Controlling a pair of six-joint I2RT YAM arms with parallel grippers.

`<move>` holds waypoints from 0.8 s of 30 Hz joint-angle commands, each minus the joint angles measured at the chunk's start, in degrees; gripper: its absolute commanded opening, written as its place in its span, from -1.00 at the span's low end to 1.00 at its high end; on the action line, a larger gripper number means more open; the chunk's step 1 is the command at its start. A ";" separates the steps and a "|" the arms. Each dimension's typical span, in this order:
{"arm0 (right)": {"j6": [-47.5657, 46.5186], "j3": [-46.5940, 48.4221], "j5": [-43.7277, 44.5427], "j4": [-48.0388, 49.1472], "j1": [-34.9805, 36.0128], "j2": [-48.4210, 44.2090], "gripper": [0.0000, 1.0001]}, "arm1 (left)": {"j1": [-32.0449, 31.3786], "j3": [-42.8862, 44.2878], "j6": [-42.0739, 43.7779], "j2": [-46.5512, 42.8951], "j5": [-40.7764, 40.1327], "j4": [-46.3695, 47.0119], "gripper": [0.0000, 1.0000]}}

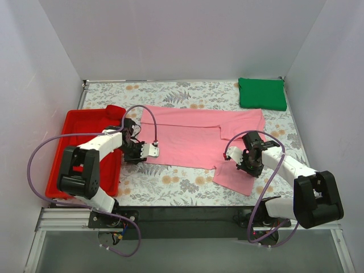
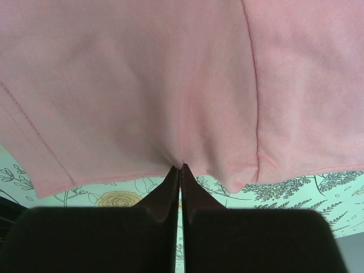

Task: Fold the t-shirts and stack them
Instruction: Fold the tshirt

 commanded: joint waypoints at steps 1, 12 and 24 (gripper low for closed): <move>-0.57 0.58 0.40 -0.85 -0.40 -1.27 -0.97 | -0.03 -1.96 1.52 0.56 -0.21 2.69 -0.48; -0.83 0.84 -1.09 -4.27 -0.58 -6.28 -0.97 | -0.12 -9.60 3.98 -8.13 0.13 1.64 -1.00; -4.52 6.54 -0.22 -6.30 -1.19 -11.48 -0.97 | 1.11 -0.74 0.29 -9.56 4.80 -5.92 -1.00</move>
